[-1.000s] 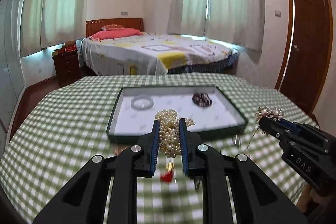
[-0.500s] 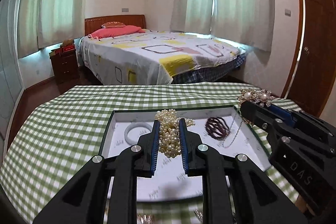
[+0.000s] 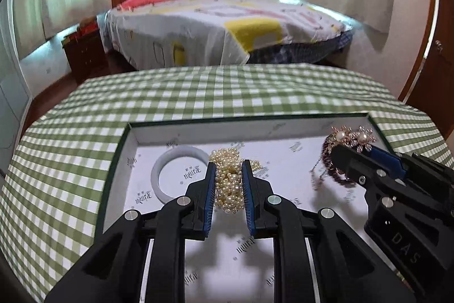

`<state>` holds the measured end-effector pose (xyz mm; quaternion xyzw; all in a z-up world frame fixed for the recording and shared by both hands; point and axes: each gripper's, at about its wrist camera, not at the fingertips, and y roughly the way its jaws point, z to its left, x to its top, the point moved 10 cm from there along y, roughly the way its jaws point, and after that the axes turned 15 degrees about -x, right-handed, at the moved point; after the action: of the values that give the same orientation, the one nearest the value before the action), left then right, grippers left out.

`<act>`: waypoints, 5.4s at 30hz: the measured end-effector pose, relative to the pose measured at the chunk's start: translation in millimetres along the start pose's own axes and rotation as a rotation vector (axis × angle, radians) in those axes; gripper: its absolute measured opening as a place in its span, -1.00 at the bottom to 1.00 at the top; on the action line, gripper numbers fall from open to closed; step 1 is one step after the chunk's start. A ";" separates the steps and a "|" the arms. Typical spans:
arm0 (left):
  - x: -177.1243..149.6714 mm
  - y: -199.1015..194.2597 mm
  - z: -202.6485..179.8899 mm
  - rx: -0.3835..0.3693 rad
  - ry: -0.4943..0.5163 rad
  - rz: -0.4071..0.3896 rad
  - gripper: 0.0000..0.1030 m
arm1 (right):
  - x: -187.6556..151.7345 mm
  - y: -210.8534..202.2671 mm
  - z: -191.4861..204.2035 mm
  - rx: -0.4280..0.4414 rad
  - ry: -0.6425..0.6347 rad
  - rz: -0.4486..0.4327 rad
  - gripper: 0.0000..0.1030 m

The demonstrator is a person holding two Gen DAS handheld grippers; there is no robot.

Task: Organize jewelry
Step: 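Carry the pearl necklace and brooch into the tray and open both tools, then withdraw both tools from the tray toward the red tassel charms, then close the left tool on a red tassel charm while the right tool grasps the gold-and-red tassel, then carry both tassels over the tray, lower them in and open both tools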

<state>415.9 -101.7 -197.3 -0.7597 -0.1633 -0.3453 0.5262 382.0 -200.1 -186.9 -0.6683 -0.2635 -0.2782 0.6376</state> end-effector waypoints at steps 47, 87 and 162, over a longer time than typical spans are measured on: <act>-72.3 -153.6 -21.6 0.029 0.028 -0.231 0.13 | -96.9 -164.9 -44.8 -0.098 0.040 -0.145 -0.37; -171.1 -155.2 -4.3 0.073 -0.052 -0.123 0.13 | -198.2 -140.3 -43.0 -0.130 0.011 -0.003 -0.34; -158.9 -141.8 -45.1 -0.067 0.020 -0.091 -0.79 | -185.9 -152.2 -47.6 -0.109 0.035 -0.071 -0.72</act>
<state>200.7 -68.8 -201.2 -0.7652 -0.1810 -0.3818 0.4858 141.4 -239.8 -209.6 -0.6872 -0.2605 -0.3261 0.5946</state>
